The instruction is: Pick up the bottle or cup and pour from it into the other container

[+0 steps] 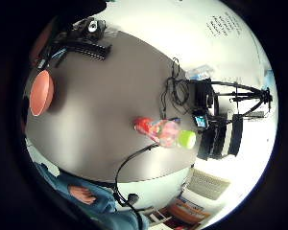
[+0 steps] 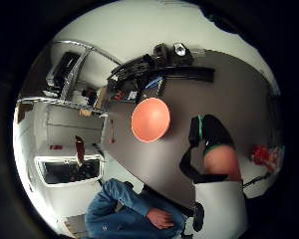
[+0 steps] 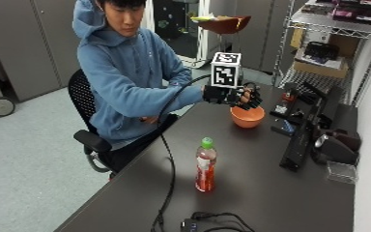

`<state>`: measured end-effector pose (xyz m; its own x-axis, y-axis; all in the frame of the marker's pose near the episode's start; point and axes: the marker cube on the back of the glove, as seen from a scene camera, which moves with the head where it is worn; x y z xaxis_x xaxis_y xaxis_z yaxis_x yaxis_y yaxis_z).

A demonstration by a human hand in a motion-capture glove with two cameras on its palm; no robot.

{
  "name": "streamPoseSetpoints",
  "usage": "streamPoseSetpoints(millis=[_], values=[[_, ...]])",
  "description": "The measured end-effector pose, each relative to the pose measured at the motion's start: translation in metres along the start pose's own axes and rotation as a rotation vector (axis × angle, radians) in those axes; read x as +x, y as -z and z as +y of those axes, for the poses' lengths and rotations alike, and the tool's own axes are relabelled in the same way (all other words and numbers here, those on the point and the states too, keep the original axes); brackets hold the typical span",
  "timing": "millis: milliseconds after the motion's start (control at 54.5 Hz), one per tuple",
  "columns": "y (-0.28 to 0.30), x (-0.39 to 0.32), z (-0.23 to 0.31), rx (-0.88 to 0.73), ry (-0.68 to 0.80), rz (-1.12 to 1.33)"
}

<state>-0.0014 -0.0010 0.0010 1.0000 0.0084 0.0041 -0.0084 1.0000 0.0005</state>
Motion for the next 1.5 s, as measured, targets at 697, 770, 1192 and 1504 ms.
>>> streamPoseSetpoints(millis=[697,770,1192,1504], values=[[0.024,0.046,0.055,0.194,-0.027,-0.073],[0.031,0.064,0.066,0.263,-0.027,-0.132],[0.037,0.176,0.110,0.416,-0.106,-0.363],[-0.007,0.236,0.110,0.371,-0.068,-0.676]])
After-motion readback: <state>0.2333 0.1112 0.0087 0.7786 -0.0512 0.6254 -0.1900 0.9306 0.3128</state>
